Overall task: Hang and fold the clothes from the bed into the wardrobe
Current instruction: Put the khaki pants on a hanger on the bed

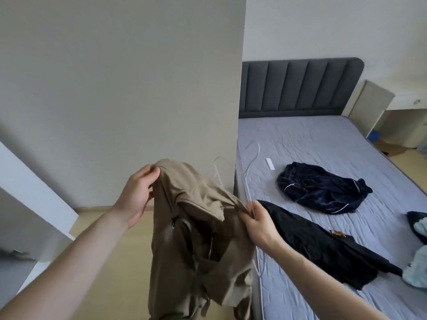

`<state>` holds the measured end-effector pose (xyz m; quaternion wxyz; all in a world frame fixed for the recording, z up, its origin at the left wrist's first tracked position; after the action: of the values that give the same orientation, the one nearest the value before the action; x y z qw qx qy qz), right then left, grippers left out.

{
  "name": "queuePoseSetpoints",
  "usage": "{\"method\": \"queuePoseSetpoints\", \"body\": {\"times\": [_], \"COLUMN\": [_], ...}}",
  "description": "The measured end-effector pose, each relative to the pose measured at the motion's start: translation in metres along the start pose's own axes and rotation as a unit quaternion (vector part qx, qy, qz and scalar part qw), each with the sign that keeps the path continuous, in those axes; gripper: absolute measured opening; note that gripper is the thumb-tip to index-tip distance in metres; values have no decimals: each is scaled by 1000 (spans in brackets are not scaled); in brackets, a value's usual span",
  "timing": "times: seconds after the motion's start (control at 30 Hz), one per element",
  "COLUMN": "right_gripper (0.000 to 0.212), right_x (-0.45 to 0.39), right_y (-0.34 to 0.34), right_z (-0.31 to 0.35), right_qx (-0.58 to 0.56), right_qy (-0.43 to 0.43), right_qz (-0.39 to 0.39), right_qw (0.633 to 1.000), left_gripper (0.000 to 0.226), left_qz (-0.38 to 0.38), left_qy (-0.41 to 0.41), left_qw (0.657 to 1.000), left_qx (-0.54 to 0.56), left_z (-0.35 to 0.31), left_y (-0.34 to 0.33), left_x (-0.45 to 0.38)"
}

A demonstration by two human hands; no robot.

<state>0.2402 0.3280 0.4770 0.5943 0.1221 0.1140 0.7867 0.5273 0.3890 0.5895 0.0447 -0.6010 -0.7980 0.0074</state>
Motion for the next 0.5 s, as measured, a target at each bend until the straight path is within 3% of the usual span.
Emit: {"method": "queuePoseSetpoints", "body": {"times": [0.1,0.2,0.27,0.4,0.5], "right_gripper": [34,32,35,40,38], "right_x": [-11,-15,-15,-15,-17], "right_y": [33,58,70,79,74], "right_z": [21,45,62,93,111], "right_qx": [24,-28,-80,-113,-118], "right_qy": [17,7,-21,-31,-27], "right_qz": [-16,40,86,165,198], "right_qw": [999,999,993,979,973], "left_gripper": [31,24,17,33,16], "left_qz": [-58,-87,-82,-48,-2], "left_qy": [-14,-58,-74,-38,16], "left_qw": [980,921,905,876,895], "left_qx": [-190,-375,-411,-479,-446], "left_z": [26,46,58,82,89], "left_y": [18,24,21,8,-14], "left_x": [-2,-2,-4,-12,-12]}}
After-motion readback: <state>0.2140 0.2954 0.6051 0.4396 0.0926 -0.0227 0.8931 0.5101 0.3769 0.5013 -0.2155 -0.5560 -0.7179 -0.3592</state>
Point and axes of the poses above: each hand's wrist, its own x-axis away from the middle knuckle, its own y-axis out of the back of the hand, z = x × y, the point moved 1 cm from there along -x, towards the middle knuckle, and after that the axes turned 4 degrees about z, right-handed, at the moved point
